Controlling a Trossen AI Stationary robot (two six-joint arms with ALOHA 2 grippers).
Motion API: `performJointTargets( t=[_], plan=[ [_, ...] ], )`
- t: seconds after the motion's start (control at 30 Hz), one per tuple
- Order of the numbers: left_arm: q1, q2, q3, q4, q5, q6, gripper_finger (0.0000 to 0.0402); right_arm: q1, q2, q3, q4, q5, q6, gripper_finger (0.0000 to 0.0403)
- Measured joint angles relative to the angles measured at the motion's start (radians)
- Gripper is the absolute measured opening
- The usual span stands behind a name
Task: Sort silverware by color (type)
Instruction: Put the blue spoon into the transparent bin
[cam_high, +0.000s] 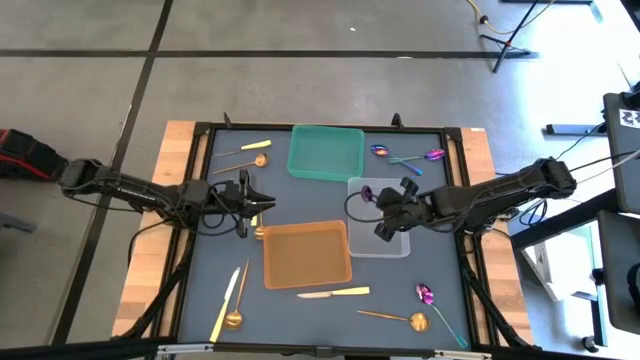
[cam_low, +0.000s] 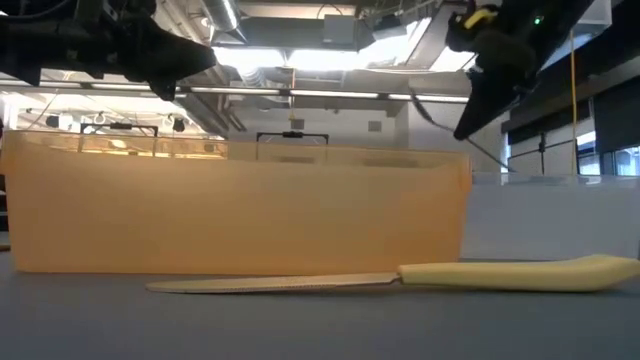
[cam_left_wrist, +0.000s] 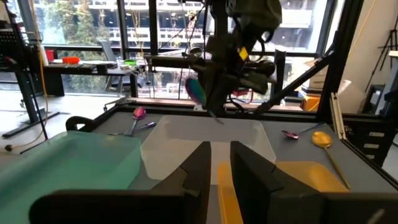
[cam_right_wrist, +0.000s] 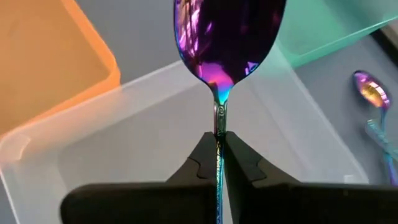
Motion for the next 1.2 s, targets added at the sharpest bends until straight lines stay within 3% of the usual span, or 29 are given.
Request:
performJointTargets(
  t=[0.93, 1.07, 1.2],
  plan=[
    [0.0, 0.0, 0.0, 0.011, 0.0, 0.0, 0.0055, -0.001, 0.321, 0.0, -0.007, -0.036, -0.005, 0.0005],
    [0.0, 0.003, 0.013, 0.118, -0.008, 0.001, 0.0055, -0.001, 0.312, 0.0, -0.028, -0.038, -0.009, 0.0039],
    [0.001, 0.012, 0.061, 0.094, -0.022, 0.03, 0.0055, -0.001, 0.285, 0.0, -0.056, -0.031, -0.009, 0.0098]
  ],
)
